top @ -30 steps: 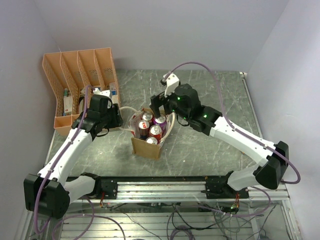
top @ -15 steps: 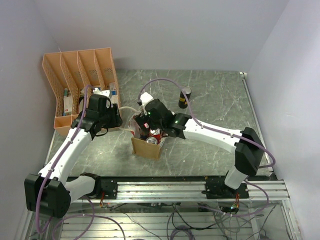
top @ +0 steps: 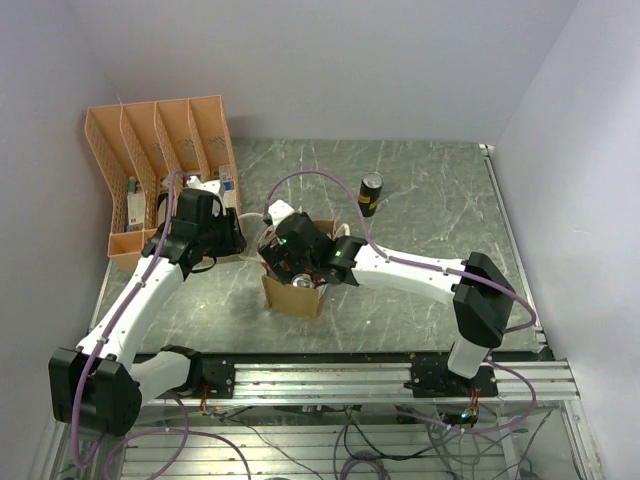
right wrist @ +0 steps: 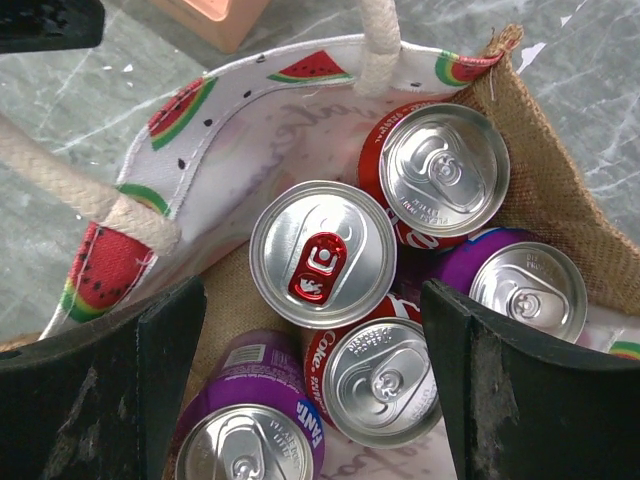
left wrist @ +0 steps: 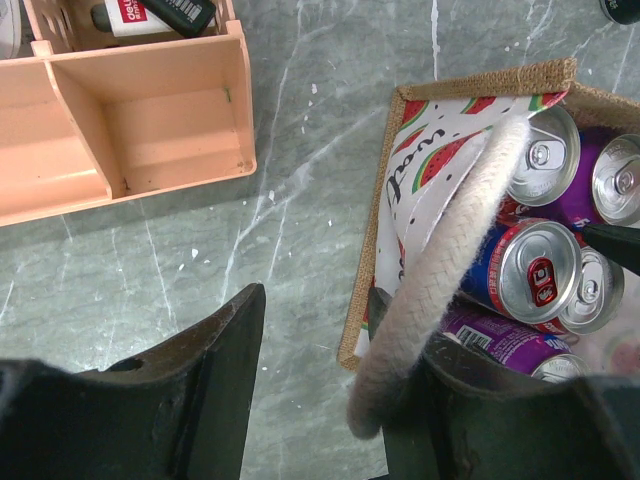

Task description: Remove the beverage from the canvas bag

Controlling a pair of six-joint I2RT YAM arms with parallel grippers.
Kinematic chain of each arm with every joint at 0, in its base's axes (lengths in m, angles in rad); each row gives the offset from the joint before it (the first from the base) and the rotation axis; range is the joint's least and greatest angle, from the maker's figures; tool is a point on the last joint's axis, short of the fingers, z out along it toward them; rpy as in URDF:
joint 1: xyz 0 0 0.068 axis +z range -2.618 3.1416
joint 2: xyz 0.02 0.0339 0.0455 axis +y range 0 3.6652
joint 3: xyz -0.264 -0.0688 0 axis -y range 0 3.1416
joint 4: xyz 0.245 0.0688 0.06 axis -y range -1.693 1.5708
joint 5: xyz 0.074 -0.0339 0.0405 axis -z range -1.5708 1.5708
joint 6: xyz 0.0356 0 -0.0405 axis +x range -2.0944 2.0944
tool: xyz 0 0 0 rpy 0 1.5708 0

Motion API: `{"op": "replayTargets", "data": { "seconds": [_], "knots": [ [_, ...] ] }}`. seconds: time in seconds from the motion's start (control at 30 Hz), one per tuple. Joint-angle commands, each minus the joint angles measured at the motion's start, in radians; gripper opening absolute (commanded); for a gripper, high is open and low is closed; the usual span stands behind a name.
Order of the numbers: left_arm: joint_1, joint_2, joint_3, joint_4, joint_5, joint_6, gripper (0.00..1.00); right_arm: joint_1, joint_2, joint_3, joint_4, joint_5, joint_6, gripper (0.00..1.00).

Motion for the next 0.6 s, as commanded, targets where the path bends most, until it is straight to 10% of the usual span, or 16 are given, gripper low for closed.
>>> {"op": "replayTargets", "data": {
  "seconds": [0.0,0.57],
  "knots": [
    [0.007,-0.015,-0.007,0.016,0.028,0.014,0.56,0.004,0.026,-0.002,0.016,0.025,0.022,0.87],
    [0.007,-0.01,-0.007,0.016,0.024,0.012,0.57,0.006,0.154,0.067,0.034,0.123,0.005,0.75]
  ]
}}
